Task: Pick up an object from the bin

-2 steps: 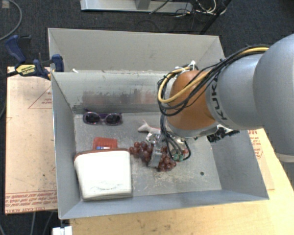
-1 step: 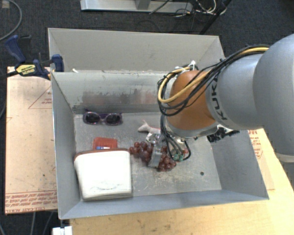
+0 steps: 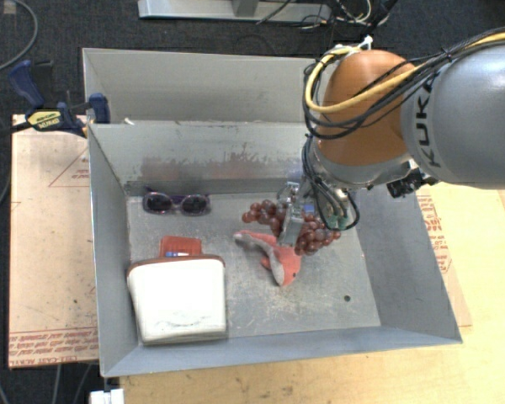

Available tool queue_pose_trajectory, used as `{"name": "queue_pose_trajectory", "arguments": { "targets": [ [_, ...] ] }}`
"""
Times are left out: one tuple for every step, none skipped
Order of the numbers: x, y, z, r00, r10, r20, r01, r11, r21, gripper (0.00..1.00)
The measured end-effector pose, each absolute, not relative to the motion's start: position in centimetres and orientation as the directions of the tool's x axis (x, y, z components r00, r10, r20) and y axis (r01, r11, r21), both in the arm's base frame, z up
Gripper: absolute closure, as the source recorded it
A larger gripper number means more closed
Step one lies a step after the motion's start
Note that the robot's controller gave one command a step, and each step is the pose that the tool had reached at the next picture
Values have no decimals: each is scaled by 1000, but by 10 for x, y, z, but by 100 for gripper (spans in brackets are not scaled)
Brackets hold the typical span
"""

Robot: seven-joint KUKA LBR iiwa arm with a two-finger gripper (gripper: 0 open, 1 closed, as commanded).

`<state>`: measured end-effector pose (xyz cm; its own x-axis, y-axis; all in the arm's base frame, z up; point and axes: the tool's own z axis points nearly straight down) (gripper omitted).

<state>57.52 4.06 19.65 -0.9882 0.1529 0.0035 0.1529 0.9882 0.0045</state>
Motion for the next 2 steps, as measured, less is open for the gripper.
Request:
{"name": "queue_pose_trajectory", "arguments": {
  "targets": [
    [575,40,196,-988,153,4,153,988,4,100],
    [578,35,291,-994,105,1,105,994,5,100]
  ]
}}
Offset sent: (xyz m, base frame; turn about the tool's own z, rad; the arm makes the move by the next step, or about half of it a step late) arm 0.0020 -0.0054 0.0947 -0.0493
